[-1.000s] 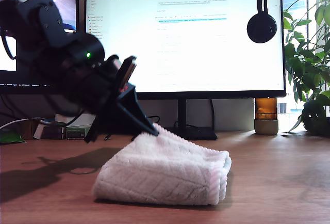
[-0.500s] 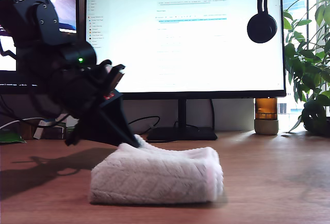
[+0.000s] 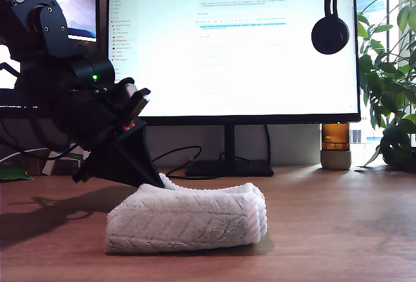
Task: Fold the tea towel to a neat square and place it to the right
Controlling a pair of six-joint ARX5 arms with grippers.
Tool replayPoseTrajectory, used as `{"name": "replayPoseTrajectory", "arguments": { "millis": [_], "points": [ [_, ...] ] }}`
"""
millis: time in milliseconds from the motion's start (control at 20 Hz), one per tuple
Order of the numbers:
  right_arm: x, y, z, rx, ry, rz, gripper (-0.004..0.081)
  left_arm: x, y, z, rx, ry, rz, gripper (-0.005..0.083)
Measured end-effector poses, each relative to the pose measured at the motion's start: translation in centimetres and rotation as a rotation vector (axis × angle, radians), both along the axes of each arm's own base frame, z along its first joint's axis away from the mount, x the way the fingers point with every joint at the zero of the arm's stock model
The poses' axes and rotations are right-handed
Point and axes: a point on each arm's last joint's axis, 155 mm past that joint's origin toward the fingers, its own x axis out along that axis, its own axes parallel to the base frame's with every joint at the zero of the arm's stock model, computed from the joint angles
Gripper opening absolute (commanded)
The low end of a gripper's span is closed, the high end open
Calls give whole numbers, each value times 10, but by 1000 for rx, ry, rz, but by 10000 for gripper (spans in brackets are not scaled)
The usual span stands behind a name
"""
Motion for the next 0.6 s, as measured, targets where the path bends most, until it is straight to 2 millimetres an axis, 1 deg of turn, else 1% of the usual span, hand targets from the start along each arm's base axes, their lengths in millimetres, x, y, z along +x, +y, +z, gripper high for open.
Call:
{"name": "replayPoseTrajectory", "arguments": {
  "millis": [350,400,500,550,600],
  "points": [
    [2,2,3,13,-10,-2,-13,3,0,0,4,-15,4,327],
    [2,2,3,13,-10,-2,-13,3,-1,1,-5,-11,1,343],
    [2,2,3,13,-10,-2,-13,-1,-5,6,-42,4,-13,418],
    [2,2,3,13,-10,-2,-13,-1,-7,10,-60,7,-20,436],
    [2,2,3,13,-10,-2,-13,0,-8,12,-65,7,-20,435]
  ]
}}
